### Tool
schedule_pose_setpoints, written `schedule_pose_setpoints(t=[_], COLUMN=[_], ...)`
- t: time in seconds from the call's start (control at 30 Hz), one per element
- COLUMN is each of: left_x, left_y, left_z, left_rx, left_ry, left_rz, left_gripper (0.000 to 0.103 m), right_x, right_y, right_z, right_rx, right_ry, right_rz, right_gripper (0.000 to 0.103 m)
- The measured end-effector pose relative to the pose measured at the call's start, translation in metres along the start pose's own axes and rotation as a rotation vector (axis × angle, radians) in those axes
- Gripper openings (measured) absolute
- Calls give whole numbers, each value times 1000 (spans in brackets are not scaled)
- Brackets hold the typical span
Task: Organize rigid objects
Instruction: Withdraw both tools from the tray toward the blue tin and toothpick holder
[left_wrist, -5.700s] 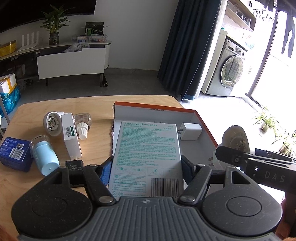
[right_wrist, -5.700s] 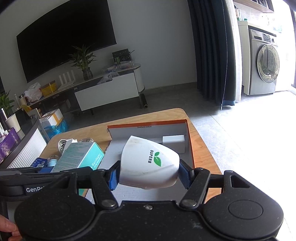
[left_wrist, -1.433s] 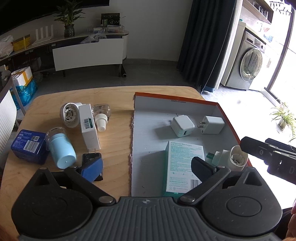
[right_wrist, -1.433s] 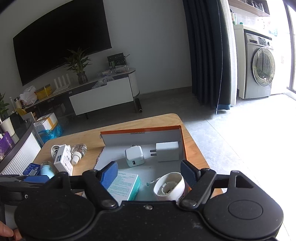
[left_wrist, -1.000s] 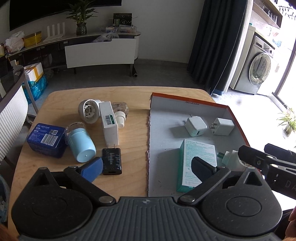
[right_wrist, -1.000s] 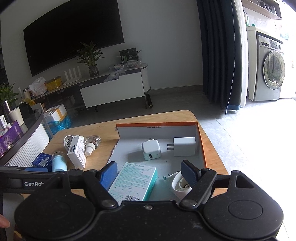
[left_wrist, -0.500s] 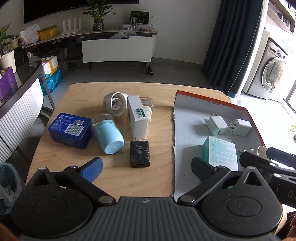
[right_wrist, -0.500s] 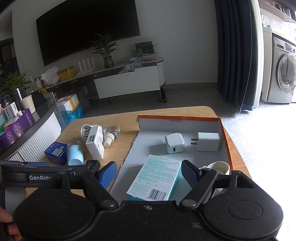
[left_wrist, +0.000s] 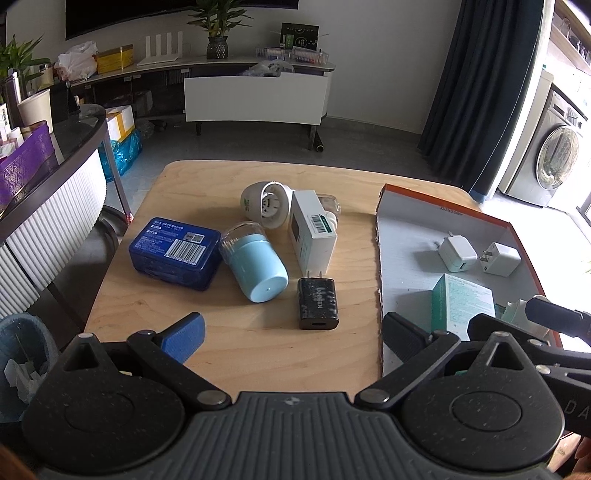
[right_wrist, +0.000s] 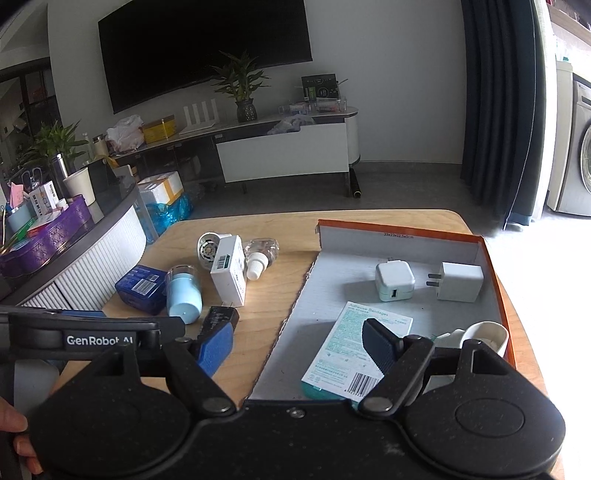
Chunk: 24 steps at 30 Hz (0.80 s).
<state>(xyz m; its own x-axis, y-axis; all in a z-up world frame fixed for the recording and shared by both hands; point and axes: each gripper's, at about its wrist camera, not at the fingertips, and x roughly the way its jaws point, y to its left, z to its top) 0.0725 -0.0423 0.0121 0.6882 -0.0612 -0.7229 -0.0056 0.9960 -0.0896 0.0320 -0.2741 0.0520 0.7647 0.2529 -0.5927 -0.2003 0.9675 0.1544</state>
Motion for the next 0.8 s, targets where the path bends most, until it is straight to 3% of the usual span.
schedule_pose_setpoints(t=[0.8], left_x=[5], left_y=[31], left_z=[-2], left_rx=[-51], left_ry=[17], left_rz=[28], left_gripper=[103], right_x=[17], right_y=[31], right_z=[-2], right_rx=[-61], right_ry=[43], right_rz=[51], right_gripper=[91])
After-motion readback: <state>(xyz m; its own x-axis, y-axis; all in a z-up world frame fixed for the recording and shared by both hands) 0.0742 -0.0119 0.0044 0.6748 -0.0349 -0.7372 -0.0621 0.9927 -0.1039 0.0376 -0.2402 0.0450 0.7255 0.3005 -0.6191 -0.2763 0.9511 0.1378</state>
